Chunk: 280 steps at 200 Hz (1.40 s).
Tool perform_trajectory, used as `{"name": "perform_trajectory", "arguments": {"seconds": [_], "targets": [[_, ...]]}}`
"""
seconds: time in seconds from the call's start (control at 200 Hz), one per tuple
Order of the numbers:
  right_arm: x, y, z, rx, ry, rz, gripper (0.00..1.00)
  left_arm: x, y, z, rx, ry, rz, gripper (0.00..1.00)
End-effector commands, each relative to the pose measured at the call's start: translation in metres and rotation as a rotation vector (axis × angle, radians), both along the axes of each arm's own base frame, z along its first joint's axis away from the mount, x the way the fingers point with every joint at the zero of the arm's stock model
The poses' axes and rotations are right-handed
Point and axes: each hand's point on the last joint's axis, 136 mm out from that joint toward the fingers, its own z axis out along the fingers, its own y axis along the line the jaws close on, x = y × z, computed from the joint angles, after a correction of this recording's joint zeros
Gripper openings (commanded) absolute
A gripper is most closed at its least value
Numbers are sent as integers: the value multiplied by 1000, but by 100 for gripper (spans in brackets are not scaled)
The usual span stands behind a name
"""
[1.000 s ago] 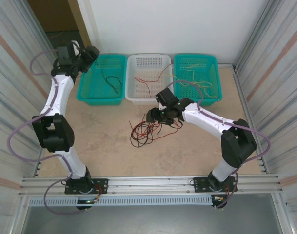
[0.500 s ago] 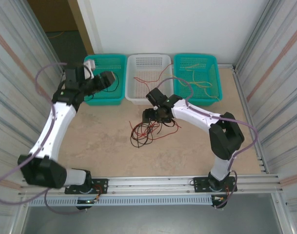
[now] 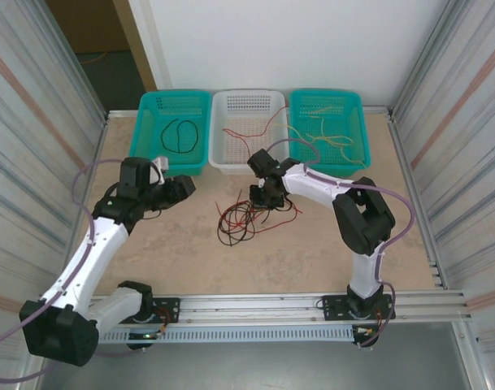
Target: Untangle the cables
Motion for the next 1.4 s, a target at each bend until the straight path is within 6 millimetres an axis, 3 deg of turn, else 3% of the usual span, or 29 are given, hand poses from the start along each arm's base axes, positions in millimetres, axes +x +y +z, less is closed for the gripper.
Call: {"name": "perform_trajectory", "arguments": {"seconds": [0.0, 0.07, 0.105, 0.21, 0.361, 0.516, 0.616, 0.761, 0.887, 1.157, 1.272, 1.398], "targets": [[-5, 7, 0, 33, 5, 16, 14, 7, -16, 10, -21, -27, -40, 54], [-4, 9, 3, 49, -4, 20, 9, 9, -25, 14, -9, -41, -66, 56], [-5, 10, 5, 58, -7, 25, 0, 11, -29, 16, -5, -50, -79, 57], [-5, 18, 28, 111, -55, 56, 0, 14, -43, 21, -4, -77, -120, 58], [-13, 33, 118, 299, -254, 135, 0, 14, -67, 38, -4, -170, -201, 57], [-17, 30, 214, 486, -403, 140, 0, 14, -89, 71, 8, -338, -262, 59], [-17, 26, 257, 530, -473, 144, 0, 14, -104, 98, -2, -461, -295, 64], [-17, 20, 305, 580, -555, 132, 0, 10, -122, 127, -6, -608, -339, 73], [-15, 13, 338, 632, -613, 109, 0, 4, -137, 130, 0, -640, -411, 75], [-13, -7, 398, 852, -661, 50, 0, 7, -151, 103, 13, -622, -438, 69], [-11, -16, 412, 902, -676, 27, 0, 10, -160, 97, -7, -615, -453, 66], [-8, -26, 418, 914, -691, -1, 0, 14, -170, 93, -20, -591, -459, 54]]}}
